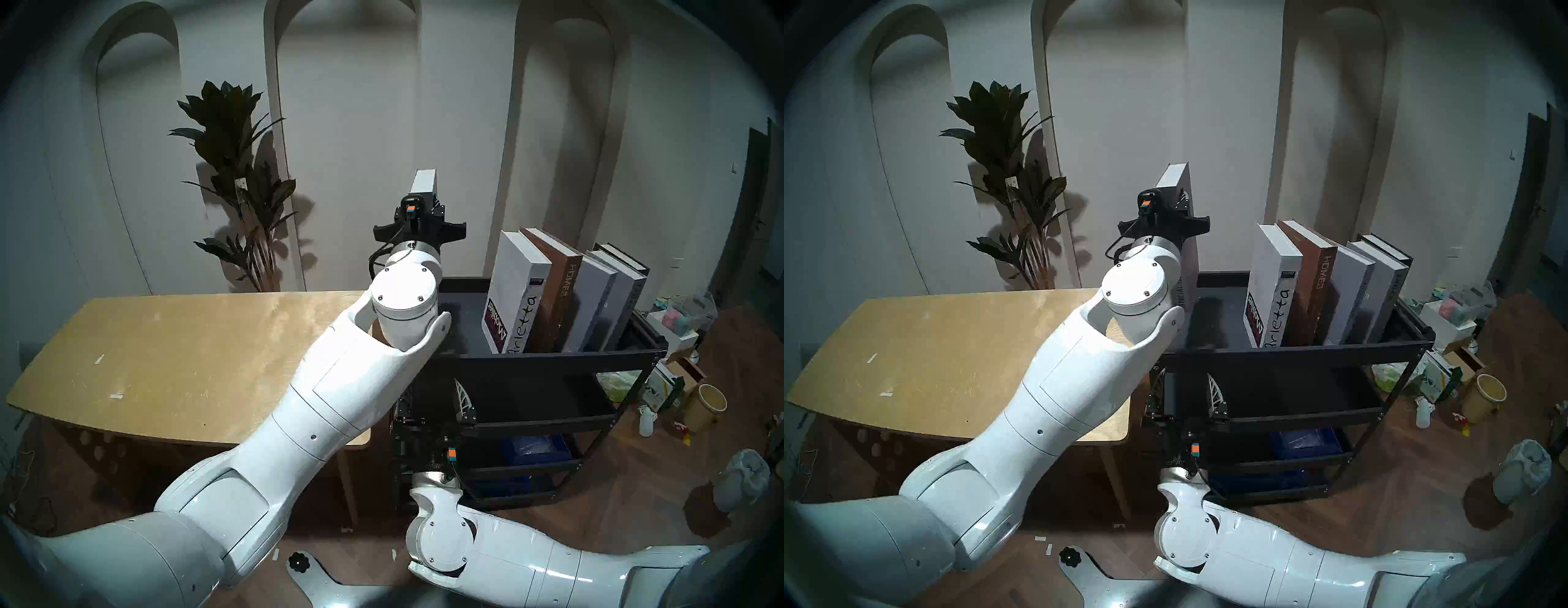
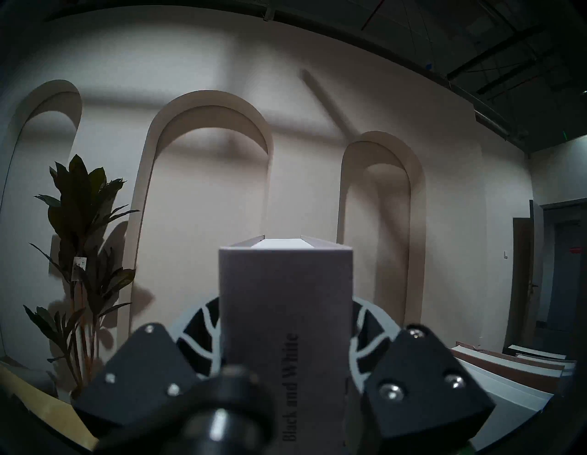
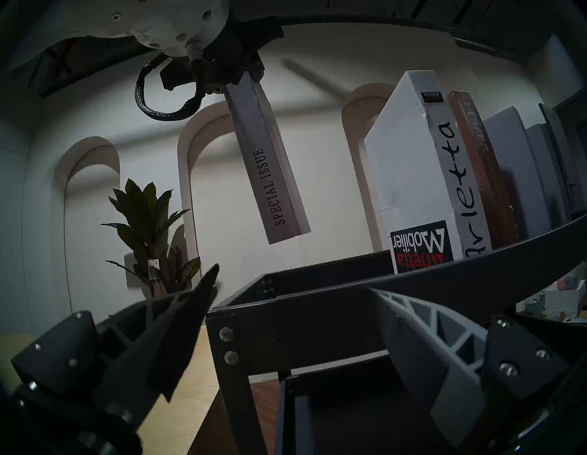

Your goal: Move the books from the display table onto the shelf, standing them upright with spines facing out and tallest at one end

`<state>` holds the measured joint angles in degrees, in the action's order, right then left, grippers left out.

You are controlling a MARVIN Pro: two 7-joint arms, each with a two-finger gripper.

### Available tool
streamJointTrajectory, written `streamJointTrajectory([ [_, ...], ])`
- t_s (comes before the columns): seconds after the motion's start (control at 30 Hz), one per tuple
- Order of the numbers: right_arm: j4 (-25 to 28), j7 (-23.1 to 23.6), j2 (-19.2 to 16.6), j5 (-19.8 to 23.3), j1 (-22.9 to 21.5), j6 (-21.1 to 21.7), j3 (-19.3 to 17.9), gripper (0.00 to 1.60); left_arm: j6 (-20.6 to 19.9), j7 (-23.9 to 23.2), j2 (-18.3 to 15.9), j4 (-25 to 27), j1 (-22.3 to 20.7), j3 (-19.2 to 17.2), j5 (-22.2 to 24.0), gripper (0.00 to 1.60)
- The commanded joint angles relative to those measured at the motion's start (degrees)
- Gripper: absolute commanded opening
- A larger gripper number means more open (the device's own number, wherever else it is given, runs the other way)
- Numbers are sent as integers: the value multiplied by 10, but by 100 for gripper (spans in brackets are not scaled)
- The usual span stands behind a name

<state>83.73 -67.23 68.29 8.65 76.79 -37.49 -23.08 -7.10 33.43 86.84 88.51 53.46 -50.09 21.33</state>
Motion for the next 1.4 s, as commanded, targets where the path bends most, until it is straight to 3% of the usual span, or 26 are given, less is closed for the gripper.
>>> streamJointTrajectory([
  [0.0, 10, -2, 1, -4, 0, -1, -1, 160, 20, 5, -2, -10, -14, -7, -13, 0],
  [0.83, 10, -2, 1, -4, 0, -1, -1, 160, 72, 15, 40, -105, 4, 29, -7, 0],
  [1.33, 10, -2, 2, -4, 0, -2, -1, 160, 87, 7, 39, -111, 6, 38, -7, 0],
  [1.37, 10, -2, 2, -4, 0, -2, -1, 160, 88, 6, 38, -110, 6, 39, -7, 16],
])
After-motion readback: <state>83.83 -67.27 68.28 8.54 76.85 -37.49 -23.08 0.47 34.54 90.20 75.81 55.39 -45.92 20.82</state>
